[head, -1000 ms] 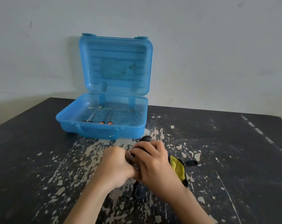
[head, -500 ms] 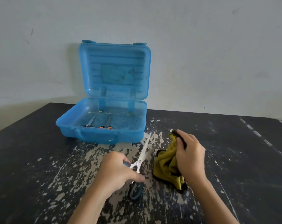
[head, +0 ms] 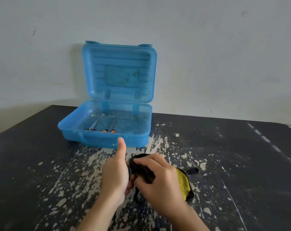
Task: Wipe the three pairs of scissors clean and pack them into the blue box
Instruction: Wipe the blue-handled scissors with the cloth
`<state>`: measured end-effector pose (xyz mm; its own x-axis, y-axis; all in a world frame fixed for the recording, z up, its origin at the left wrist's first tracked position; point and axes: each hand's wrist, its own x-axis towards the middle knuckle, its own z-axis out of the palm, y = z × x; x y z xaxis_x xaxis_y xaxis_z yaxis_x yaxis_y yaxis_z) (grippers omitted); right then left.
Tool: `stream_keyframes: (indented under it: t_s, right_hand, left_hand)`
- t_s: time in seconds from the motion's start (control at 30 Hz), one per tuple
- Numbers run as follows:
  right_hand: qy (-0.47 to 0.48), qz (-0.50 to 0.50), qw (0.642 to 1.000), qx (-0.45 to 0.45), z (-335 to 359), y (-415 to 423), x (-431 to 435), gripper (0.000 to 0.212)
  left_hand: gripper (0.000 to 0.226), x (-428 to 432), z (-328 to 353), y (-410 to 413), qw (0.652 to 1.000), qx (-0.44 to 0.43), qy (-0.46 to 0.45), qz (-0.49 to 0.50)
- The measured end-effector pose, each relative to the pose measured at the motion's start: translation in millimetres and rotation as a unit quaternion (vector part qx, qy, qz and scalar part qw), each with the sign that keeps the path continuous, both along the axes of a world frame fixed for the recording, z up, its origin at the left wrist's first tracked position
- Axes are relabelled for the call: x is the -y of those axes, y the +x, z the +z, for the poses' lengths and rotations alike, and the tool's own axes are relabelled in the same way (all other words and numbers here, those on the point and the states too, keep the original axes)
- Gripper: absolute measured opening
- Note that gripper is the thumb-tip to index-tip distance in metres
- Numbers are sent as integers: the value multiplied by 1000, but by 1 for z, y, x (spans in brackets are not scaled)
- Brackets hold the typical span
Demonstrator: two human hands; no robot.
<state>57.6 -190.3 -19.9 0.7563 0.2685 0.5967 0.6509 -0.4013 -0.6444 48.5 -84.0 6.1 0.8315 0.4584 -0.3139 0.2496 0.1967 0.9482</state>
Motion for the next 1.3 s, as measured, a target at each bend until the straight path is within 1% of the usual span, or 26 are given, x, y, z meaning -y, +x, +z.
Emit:
stream_keyframes:
  t_s: [0.07,0.13,0.2,0.23,0.27,0.3,0.37,0.4,0.47,0.53,0.6,0.63,0.67,0.7,0.77,0.83,0.9,0.97,1.0,1.03,1.07,1.13,1.23,1.3]
  right_hand:
    - [42,25,997,-51,4,0,7,33]
    - [79,70,986,-127,10,2,17,29]
    - [123,110,964,-207,17,7,28,24]
    - [156,112,951,-240,19,9,31,23]
    - [173,96,952,-235,19,11,33,25]
    - [159,73,966,-190,19,13,32,28]
    - [87,56,989,-108,16,12,23,32]
    - [60,61,992,-93,12,10,18,32]
    - [38,75,991,-105,9,10,16,30]
    - [33,109,984,-137,11,12,25,28]
    - [63,150,971,-174,18,15,35,29]
    - [98,157,963,-195,20,15,37,29]
    - [125,150,960,-199,20,16,38,30]
    - [132,139,963,-189,19,17,37,32]
    - [92,128,972,-173,16,16,31,33]
    - [52,154,963,-216,16,14,31,30]
    - [44,158,955,-249,21,14,37,26]
    - [93,125,956,-249,26,16,46,29]
    - [127,102,958,-237,27,18,49,35]
    - [148,84,962,-212,27,19,51,40]
    - [150,69,969,-184,26,20,49,43]
    - [121,61,979,-155,22,19,41,41]
    - [71,80,980,-168,15,13,30,33]
    - [61,100,977,-176,17,13,32,29]
  left_hand:
    - [69,1,-1,-1,1000,-8,12,-7]
    - [73,0,-1,0,1000,-16,19,-13]
    - [76,-3,0,1,1000,-20,9,-14]
    - [76,-4,0,1,1000,-21,1,-19]
    - [76,-5,1,2,999,-24,-5,-24]
    - [77,-5,1,2,999,-27,-7,-28]
    - [77,-4,-1,2,999,-24,-2,-31]
    - [76,-4,-1,1,999,-20,1,-30]
    - [78,-3,-1,0,999,-21,0,-32]
    - [84,-4,0,-1,999,-23,-8,-34]
    - [88,-6,1,-1,999,-18,-14,-32]
    - [88,-6,2,0,999,-16,-17,-33]
    - [89,-6,3,0,999,-14,-19,-39]
    - [90,-6,4,0,999,-13,-23,-46]
    - [91,-7,4,-2,998,-12,-29,-51]
    - [91,-9,5,-2,998,-11,-29,-50]
    - [89,-12,6,-2,998,-5,-41,-45]
    - [88,-15,7,-2,998,4,-48,-44]
    - [88,-15,7,-2,998,3,-48,-47]
    - [88,-13,7,-3,998,2,-47,-52]
    - [87,-11,6,-3,997,1,-47,-57]
    - [82,-7,7,-4,997,3,-51,-64]
    - [77,-7,6,-4,997,10,-52,-55]
    - [75,-8,5,-3,998,9,-50,-48]
